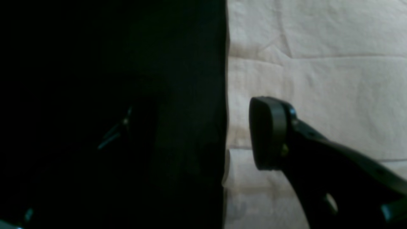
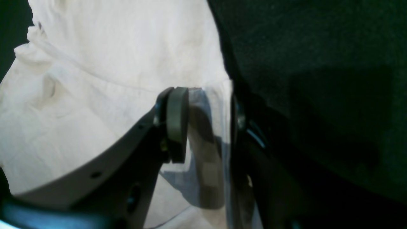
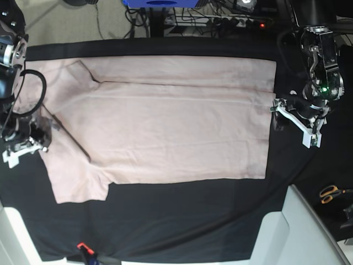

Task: Fold the T-shirt properly

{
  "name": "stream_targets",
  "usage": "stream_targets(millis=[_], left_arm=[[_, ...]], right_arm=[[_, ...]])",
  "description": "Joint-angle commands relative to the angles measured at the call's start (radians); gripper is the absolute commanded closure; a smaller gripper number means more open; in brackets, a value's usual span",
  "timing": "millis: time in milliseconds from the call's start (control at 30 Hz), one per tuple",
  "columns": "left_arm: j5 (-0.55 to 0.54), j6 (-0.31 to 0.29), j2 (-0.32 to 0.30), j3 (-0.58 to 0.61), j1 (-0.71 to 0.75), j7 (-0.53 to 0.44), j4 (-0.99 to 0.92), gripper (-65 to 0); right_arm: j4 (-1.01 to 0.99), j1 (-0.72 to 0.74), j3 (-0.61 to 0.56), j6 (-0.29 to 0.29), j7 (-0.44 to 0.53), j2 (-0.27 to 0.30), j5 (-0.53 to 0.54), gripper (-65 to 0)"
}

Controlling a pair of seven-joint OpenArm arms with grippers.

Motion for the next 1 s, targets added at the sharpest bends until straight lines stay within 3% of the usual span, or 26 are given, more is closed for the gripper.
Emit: stream_targets(millis=[0, 633, 700, 800, 967], left_arm=[[-0.006, 0.004, -0.017, -0.006, -0.013, -0.017, 0.014, -44.1], [0.0, 0.004, -0.017, -0.006, -0.014, -0.017, 0.014, -44.1], [0.0, 0.004, -0.017, -0.006, -0.016, -0.017, 0.014, -44.1], [-0.004, 0.004, -0.017, -0.005, -0.016, -0.017, 0.014, -44.1], [-0.004, 0.004, -0.017, -0.002, -0.016, -0.017, 0.014, -44.1]], right_arm=[[0.009, 0.024, 0.0, -0.016, 0.014, 0.026, 0.005, -18.3], [0.009, 0.036, -0.002, -0.026, 0.034, 0.026, 0.005, -17.3], [0.009, 0.036, -0.002, -0.026, 0.035, 0.026, 0.005, -13.4], [0.009, 0.036, 0.007, -0.026, 0.04, 0.026, 0.007, 0.0], [0.013, 0.049, 0.0, -0.022, 0.041, 0.026, 0.007, -0.2]])
